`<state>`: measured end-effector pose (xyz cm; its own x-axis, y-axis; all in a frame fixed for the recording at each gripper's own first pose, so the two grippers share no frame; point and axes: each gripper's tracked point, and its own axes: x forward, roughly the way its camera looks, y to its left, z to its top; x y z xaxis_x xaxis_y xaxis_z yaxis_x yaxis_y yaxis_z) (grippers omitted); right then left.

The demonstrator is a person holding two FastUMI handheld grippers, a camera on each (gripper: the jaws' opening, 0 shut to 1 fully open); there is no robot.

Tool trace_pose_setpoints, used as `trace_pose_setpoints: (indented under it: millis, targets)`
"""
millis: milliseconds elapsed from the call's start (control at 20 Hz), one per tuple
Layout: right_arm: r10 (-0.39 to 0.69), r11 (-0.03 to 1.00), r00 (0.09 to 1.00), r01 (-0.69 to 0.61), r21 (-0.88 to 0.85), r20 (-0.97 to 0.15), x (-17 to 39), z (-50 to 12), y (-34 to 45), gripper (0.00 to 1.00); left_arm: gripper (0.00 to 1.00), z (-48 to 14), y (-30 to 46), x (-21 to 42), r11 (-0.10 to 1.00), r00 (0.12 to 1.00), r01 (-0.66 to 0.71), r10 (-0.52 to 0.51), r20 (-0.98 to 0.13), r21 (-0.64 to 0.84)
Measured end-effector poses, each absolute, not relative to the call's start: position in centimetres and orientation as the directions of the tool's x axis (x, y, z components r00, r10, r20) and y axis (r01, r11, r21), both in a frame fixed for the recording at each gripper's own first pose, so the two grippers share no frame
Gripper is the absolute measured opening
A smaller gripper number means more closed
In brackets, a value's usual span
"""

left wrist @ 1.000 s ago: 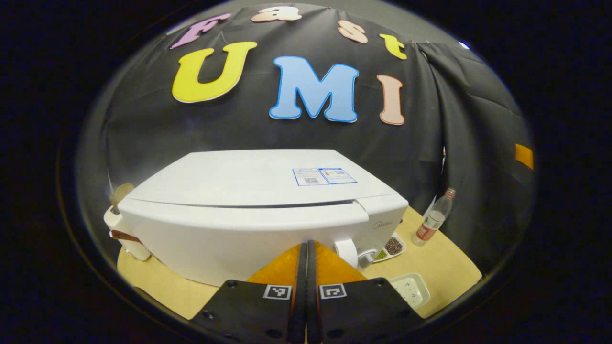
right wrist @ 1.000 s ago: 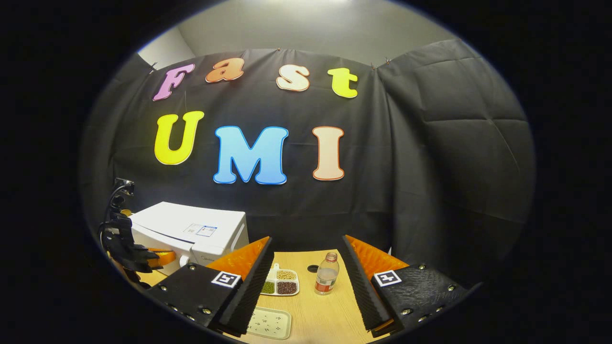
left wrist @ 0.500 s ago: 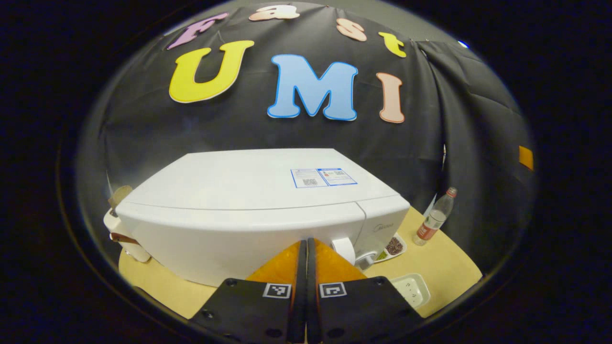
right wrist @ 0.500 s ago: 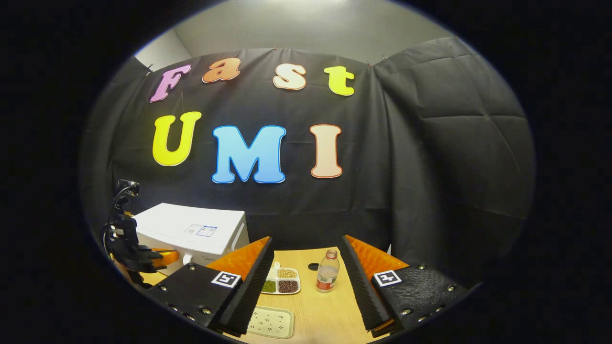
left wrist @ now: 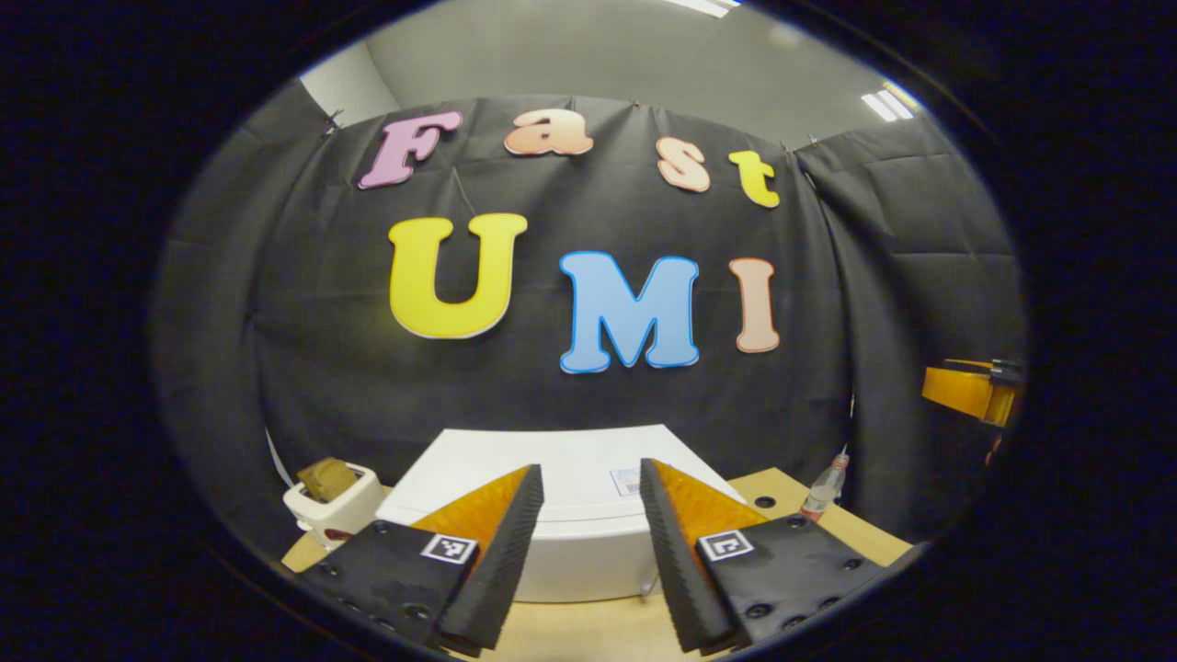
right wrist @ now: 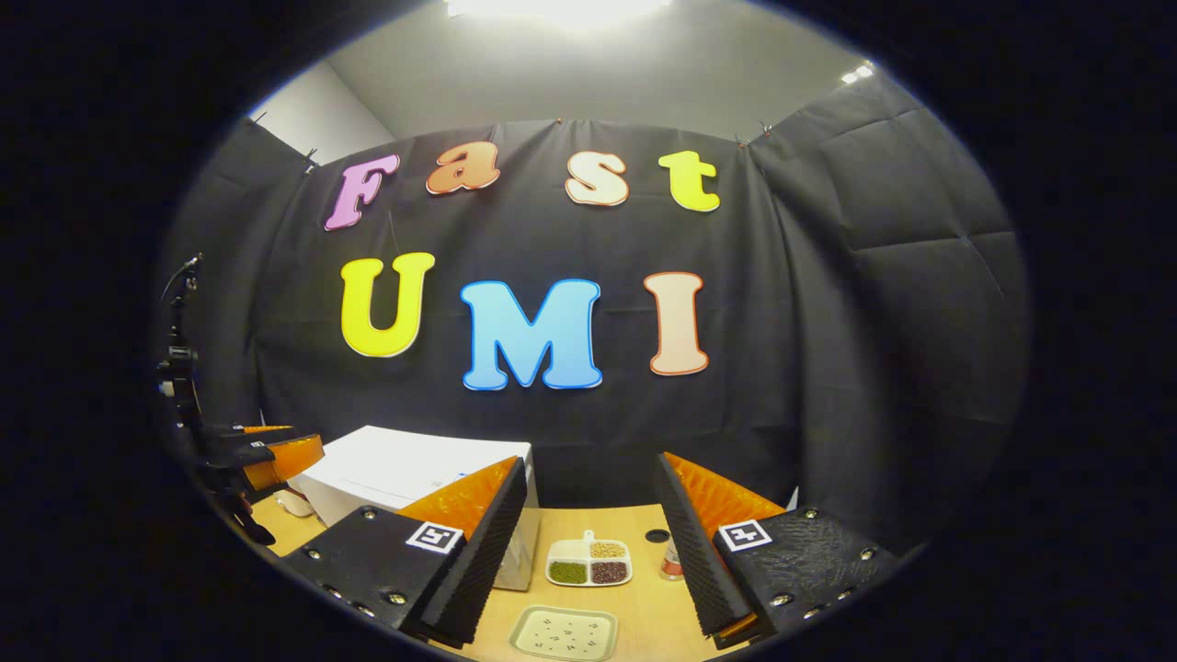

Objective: Open the microwave oven with the left hand, put the food in, and close the microwave oven.

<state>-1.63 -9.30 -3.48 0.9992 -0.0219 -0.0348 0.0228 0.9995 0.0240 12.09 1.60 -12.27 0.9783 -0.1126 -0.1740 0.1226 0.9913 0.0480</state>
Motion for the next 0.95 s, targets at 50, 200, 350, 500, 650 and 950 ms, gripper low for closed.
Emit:
trace_pose_setpoints:
  millis: [50, 200, 350, 500, 650, 950]
  targets:
    - [-0.012, 1.0, 1.0, 0.012, 0.029, -0.023, -1.6, -2.6, -8.4, 0.86, 0.84, -10.3, 2.1, 11.7, 0.991, 0.984, 0.117, -0.108, -0.141, 0.059]
    - [0.027, 0.999, 0.999, -0.026, 0.031, -0.031, -2.3, -0.9, -5.8, 0.86, 0.94, -5.1, 3.3, 8.7, 0.992, 0.989, 0.119, -0.116, -0.091, 0.032]
    - [0.045, 0.997, 0.999, -0.044, 0.065, -0.015, -3.5, 1.0, -3.9, 0.86, 0.94, -2.0, 5.3, 6.8, 0.996, 0.994, 0.086, -0.084, -0.074, 0.015]
    - [0.038, 0.998, 0.999, -0.038, 0.058, 0.002, -4.5, 2.2, -2.5, 0.86, 0.94, -1.2, 6.9, 5.4, 0.997, 0.995, 0.075, -0.076, -0.069, -0.013]
    - [0.038, 0.998, 0.999, -0.038, 0.042, 0.004, -5.6, 2.9, -1.1, 0.86, 0.96, -0.9, 7.9, 4.2, 0.996, 0.994, 0.086, -0.087, -0.068, -0.01]
    - [0.035, 0.999, 0.999, -0.035, 0.021, 0.01, -7.1, 4.4, 1.8, 0.86, 0.94, 1.4, 8.5, 3.7, 0.99, 0.99, 0.14, -0.14, -0.029, -0.012]
